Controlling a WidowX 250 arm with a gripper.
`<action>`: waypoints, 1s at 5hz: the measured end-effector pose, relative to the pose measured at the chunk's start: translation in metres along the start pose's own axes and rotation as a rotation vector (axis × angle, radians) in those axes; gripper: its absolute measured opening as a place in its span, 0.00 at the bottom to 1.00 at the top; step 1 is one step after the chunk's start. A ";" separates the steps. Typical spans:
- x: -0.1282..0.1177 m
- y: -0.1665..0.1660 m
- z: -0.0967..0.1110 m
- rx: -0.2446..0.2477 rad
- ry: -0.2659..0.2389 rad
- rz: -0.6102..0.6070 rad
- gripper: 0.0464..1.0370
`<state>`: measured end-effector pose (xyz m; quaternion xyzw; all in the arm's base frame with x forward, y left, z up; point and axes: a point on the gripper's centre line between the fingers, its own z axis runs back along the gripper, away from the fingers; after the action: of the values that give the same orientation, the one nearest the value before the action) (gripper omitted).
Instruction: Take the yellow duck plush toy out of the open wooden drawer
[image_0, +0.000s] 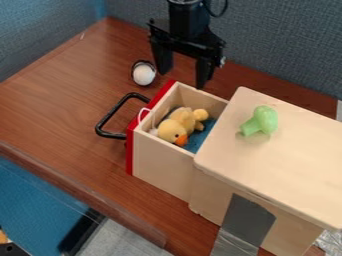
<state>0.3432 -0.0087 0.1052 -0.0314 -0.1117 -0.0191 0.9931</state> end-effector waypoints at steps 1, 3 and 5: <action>-0.016 -0.018 -0.004 -0.007 0.016 -0.061 0.96; -0.030 -0.017 -0.017 0.053 0.043 -0.090 0.91; -0.030 -0.015 -0.017 0.067 0.042 -0.067 0.31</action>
<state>0.3170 -0.0235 0.0833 0.0060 -0.0922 -0.0491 0.9945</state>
